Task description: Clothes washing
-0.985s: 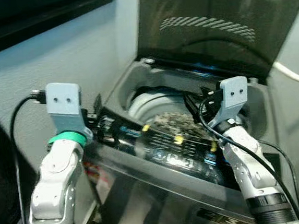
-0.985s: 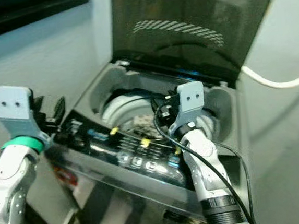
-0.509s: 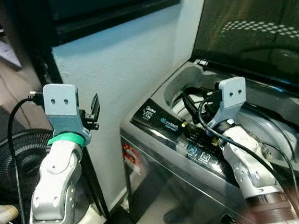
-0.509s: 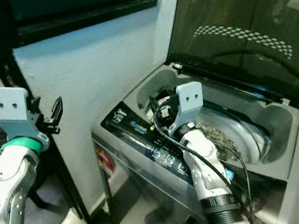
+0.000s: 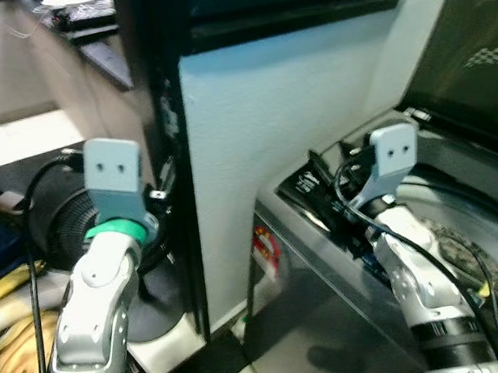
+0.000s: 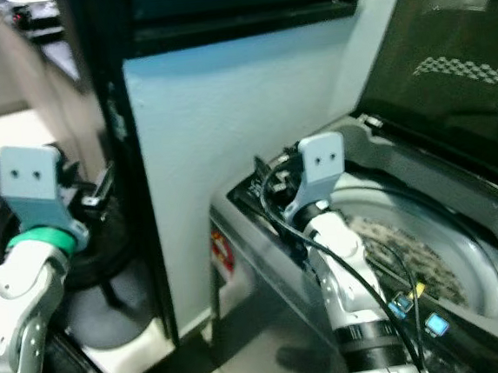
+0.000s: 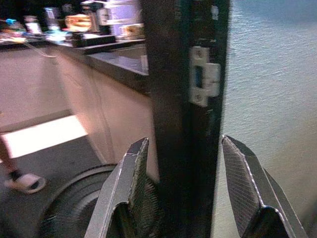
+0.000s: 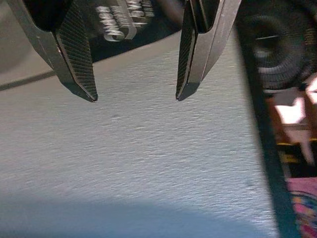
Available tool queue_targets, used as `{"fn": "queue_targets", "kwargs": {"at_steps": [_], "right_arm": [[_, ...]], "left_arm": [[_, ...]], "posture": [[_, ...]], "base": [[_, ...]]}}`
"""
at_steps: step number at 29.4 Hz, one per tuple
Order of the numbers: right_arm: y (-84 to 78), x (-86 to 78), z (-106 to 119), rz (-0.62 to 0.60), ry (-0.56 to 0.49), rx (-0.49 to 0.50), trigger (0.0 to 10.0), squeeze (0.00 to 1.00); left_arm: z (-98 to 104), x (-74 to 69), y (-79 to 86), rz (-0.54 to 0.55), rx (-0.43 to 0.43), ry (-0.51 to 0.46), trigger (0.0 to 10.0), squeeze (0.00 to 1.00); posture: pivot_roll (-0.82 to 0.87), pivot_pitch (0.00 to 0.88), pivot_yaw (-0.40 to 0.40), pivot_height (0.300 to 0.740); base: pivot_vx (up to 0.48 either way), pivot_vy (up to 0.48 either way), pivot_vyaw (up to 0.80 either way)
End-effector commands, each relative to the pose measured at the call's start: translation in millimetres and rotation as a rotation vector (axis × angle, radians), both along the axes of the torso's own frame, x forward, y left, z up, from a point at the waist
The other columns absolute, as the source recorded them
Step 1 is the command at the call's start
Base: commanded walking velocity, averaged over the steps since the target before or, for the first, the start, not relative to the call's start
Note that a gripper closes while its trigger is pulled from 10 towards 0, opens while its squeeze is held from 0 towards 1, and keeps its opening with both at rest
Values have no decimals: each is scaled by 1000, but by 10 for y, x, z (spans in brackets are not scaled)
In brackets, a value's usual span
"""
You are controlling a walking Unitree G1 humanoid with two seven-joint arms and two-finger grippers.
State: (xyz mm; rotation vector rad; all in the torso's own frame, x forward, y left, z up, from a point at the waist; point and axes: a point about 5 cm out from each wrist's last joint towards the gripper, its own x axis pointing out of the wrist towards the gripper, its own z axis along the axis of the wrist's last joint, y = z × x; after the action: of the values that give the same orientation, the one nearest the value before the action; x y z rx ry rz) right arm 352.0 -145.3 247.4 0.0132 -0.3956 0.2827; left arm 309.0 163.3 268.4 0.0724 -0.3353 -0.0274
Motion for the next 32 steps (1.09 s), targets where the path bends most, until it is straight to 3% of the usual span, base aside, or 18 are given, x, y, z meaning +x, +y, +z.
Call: {"fn": "queue_targets", "kwargs": {"at_steps": [1,23,32], "right_arm": [[-42,5,-37,-17,10,-2,10000,0],[-61,20,-23,-16,6,-8,10000,0],[-62,10,-20,8,2,26,10000,0]], "left_arm": [[-17,-1,-33,-15,3,3,10000,0],[-22,1,-52,-28,-29,13,10000,0],[-16,-10,-74,-46,-62,11,10000,0]], "posture": [[25,66,-22,740],[19,59,-26,740],[16,46,-28,740]], "base": [[0,0,800],[0,0,800],[0,460,0]]}}
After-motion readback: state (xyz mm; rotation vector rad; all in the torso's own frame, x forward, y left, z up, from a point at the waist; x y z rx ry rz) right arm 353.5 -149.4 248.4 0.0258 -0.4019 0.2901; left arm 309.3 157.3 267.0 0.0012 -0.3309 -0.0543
